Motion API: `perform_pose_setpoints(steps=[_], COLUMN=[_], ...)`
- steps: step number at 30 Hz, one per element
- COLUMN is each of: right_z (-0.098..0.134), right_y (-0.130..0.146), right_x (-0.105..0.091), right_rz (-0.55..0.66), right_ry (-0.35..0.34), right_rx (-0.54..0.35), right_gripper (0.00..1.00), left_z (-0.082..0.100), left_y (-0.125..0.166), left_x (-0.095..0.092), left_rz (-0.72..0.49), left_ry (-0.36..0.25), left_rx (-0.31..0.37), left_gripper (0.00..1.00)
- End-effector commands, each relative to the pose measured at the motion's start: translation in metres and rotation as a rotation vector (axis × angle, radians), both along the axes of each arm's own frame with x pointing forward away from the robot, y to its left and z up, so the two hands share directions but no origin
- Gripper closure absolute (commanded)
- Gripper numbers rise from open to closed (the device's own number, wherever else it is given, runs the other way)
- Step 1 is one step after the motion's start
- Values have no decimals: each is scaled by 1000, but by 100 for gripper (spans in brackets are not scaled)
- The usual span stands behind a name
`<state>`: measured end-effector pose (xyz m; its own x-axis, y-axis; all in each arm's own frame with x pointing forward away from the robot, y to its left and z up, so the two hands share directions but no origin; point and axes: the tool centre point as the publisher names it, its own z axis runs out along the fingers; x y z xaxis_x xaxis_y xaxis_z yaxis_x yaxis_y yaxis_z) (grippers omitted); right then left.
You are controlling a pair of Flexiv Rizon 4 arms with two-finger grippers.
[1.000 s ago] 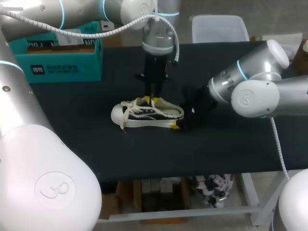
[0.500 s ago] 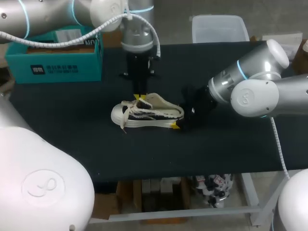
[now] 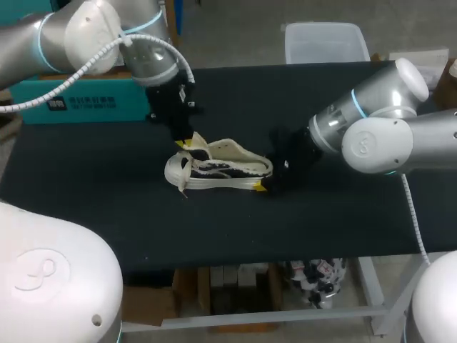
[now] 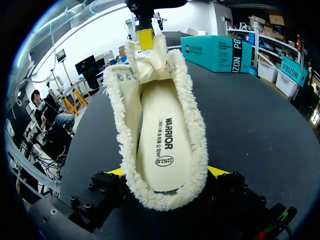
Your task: Open the shoe tongue, take the insole out of the shoe, put the insole back into the shoe, and pack the shoe into the shoebox
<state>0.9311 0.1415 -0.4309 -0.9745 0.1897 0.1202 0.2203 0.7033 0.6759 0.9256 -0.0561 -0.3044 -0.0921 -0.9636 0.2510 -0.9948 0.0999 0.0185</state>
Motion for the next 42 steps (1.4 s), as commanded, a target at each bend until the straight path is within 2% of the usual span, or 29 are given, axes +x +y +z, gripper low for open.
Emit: perform_pose_setpoints(steps=[1, 9, 13, 14, 15, 18, 23, 24, 25, 29, 34, 37, 38, 39, 40, 42], right_z=[-9, -9, -9, -9, -9, -9, -9, -9, -9, -9, -9, -9, -9, -9, -9, -9], right_y=[-1, -1, -1, -1, -1, -1, -1, -1, -1, -1, -1, -1, -1, -1, -1, -1], right_x=[0, 0, 0, 0, 0, 0, 0, 0, 0, 0, 0, 0, 0, 0, 0, 0], right_rz=[2, 2, 2, 2, 2, 2, 2, 2, 2, 2, 2, 2, 2, 2, 2, 2], right_ry=[0, 0, 0, 0, 0, 0, 0, 0, 0, 0, 0, 0, 0, 0, 0, 0], right_rx=[5, 5, 5, 5, 5, 5, 5, 5, 5, 5, 5, 5, 5, 5, 5, 5], right_gripper=[100, 100, 100, 100, 100, 100, 100, 100, 100, 100, 100, 100, 100, 100, 100, 100], left_z=[-7, -11, -4, 1, 7, 23, 53, 58, 62, 72, 70, 68, 70, 71, 74, 74], left_y=[11, 17, 15, 13, 9, 1, -15, -18, -24, -46, -67, -71, -71, -70, -68, -68], left_x=[1, 9, 11, 9, 7, 1, -4, -3, -3, -2, -1, -6, -6, -6, -3, -3], left_rz=[16, 36, 29, 10, -5, -57, -147, -165, -191, -306, -571, -854, -933, -969, -943, -943], left_ry=[-15, -2, 1, 5, -8, -39, -85, -96, -103, -157, -197, -224, -202, -203, -181, -181], left_rx=[-155, -180, -189, -192, -187, -165, -137, -128, -124, -92, -47, -29, -4, 32, 33, 33], left_gripper=[100, 100, 100, 91, 55, 17, 14, 16, 29, 100, 100, 100, 100, 100, 100, 100])
